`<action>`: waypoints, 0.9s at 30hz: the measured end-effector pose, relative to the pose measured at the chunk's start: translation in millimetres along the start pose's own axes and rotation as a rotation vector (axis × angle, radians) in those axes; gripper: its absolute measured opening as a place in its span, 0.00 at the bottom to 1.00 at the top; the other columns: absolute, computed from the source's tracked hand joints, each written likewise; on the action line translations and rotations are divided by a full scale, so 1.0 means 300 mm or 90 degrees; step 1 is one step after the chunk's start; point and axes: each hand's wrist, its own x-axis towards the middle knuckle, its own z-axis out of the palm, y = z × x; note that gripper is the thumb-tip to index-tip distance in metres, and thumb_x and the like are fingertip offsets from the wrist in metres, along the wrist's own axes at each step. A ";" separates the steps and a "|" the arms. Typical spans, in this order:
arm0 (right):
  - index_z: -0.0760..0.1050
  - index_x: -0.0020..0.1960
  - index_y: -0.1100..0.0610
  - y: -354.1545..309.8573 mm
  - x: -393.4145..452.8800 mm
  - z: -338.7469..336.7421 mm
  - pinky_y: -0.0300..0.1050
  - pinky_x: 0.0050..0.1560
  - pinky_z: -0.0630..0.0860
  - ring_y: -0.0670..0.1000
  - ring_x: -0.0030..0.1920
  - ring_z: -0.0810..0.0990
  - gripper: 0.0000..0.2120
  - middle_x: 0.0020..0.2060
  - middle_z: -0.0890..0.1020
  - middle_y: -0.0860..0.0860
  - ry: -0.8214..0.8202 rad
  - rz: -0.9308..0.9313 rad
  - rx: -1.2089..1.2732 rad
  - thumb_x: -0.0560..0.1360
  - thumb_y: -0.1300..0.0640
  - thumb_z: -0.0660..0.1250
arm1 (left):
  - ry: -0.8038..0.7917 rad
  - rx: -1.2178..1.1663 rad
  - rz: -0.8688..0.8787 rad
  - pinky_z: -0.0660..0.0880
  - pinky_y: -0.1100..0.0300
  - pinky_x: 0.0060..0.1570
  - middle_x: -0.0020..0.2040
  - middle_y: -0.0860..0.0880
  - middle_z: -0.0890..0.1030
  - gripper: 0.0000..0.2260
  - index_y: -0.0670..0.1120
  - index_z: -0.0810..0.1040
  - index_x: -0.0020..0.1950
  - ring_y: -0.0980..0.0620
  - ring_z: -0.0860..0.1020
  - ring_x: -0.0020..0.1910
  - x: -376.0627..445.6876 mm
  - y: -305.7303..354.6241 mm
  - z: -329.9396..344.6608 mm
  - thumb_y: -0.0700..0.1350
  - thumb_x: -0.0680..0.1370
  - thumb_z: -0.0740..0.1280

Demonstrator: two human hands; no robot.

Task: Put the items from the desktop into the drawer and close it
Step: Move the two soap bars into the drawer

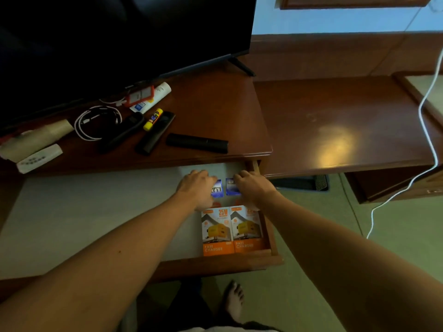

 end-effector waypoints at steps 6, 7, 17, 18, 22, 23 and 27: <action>0.72 0.66 0.55 -0.035 0.073 0.078 0.58 0.67 0.67 0.57 0.59 0.78 0.19 0.59 0.76 0.56 0.017 0.045 -0.107 0.76 0.56 0.69 | -0.020 -0.010 -0.023 0.73 0.51 0.55 0.60 0.45 0.75 0.25 0.51 0.73 0.68 0.44 0.74 0.60 0.078 -0.008 0.075 0.52 0.73 0.74; 0.71 0.66 0.56 -0.036 0.089 0.083 0.57 0.66 0.69 0.57 0.59 0.78 0.19 0.59 0.76 0.56 0.013 0.054 -0.104 0.76 0.57 0.68 | -0.021 -0.019 -0.027 0.74 0.51 0.55 0.60 0.45 0.75 0.24 0.51 0.74 0.67 0.43 0.74 0.60 0.096 -0.014 0.077 0.52 0.73 0.74; 0.73 0.65 0.55 -0.036 0.187 0.111 0.51 0.60 0.72 0.57 0.61 0.77 0.15 0.60 0.79 0.55 -0.062 0.117 -0.130 0.79 0.57 0.64 | -0.055 0.002 0.001 0.76 0.48 0.57 0.61 0.43 0.77 0.22 0.51 0.77 0.65 0.40 0.75 0.60 0.206 -0.047 0.142 0.49 0.72 0.75; 0.74 0.64 0.55 -0.033 0.190 0.115 0.51 0.60 0.72 0.57 0.60 0.77 0.14 0.59 0.80 0.55 -0.068 0.119 -0.129 0.79 0.57 0.64 | -0.061 0.000 0.007 0.76 0.47 0.58 0.61 0.43 0.76 0.22 0.51 0.76 0.66 0.40 0.75 0.60 0.209 -0.050 0.155 0.50 0.73 0.75; 0.76 0.62 0.54 -0.029 0.193 0.120 0.51 0.61 0.71 0.57 0.60 0.77 0.12 0.58 0.80 0.55 -0.095 0.120 -0.111 0.79 0.57 0.65 | -0.069 -0.048 0.017 0.73 0.48 0.59 0.63 0.43 0.75 0.25 0.52 0.74 0.70 0.40 0.73 0.62 0.209 -0.068 0.175 0.51 0.73 0.74; 0.76 0.62 0.54 -0.029 0.194 0.118 0.51 0.61 0.71 0.57 0.61 0.76 0.12 0.59 0.80 0.55 -0.097 0.120 -0.101 0.79 0.57 0.65 | -0.068 -0.079 0.014 0.74 0.49 0.59 0.63 0.43 0.75 0.25 0.52 0.74 0.69 0.41 0.73 0.61 0.206 -0.075 0.173 0.52 0.73 0.73; 0.76 0.63 0.54 -0.026 0.197 0.119 0.53 0.60 0.71 0.58 0.61 0.76 0.13 0.59 0.80 0.55 -0.083 0.109 -0.046 0.79 0.58 0.65 | -0.046 -0.185 -0.044 0.75 0.48 0.62 0.67 0.45 0.73 0.28 0.50 0.73 0.73 0.42 0.72 0.65 0.189 -0.120 0.188 0.52 0.74 0.71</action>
